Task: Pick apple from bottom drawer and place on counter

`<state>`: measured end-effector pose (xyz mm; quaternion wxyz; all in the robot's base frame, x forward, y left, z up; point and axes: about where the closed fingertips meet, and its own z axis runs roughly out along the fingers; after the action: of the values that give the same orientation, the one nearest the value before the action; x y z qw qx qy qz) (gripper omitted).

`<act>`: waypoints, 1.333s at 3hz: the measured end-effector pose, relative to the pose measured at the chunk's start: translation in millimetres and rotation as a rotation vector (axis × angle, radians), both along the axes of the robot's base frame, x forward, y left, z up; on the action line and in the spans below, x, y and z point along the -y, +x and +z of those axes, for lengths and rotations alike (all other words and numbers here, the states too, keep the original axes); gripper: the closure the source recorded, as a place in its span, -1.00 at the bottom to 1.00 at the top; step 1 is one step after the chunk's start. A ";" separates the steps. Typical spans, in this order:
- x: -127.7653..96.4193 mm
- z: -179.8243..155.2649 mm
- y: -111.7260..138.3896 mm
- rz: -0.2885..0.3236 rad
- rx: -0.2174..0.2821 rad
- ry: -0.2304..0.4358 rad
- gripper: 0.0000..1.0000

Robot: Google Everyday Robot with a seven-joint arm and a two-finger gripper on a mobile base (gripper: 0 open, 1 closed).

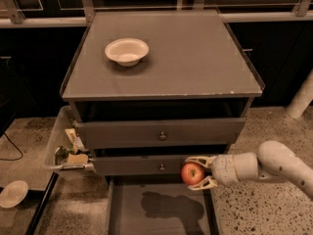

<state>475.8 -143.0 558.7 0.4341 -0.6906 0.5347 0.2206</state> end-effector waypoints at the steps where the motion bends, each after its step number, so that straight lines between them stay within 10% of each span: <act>1: -1.1 57.3 -4.1 0.044 0.056 0.010 1.00; 4: 36.3 219.4 36.4 -0.054 0.229 0.014 1.00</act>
Offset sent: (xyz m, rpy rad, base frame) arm 0.0043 -0.0055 0.1978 -0.0184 -0.1742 0.0563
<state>512.2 -179.3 778.1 0.5029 -0.6937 0.4985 0.1321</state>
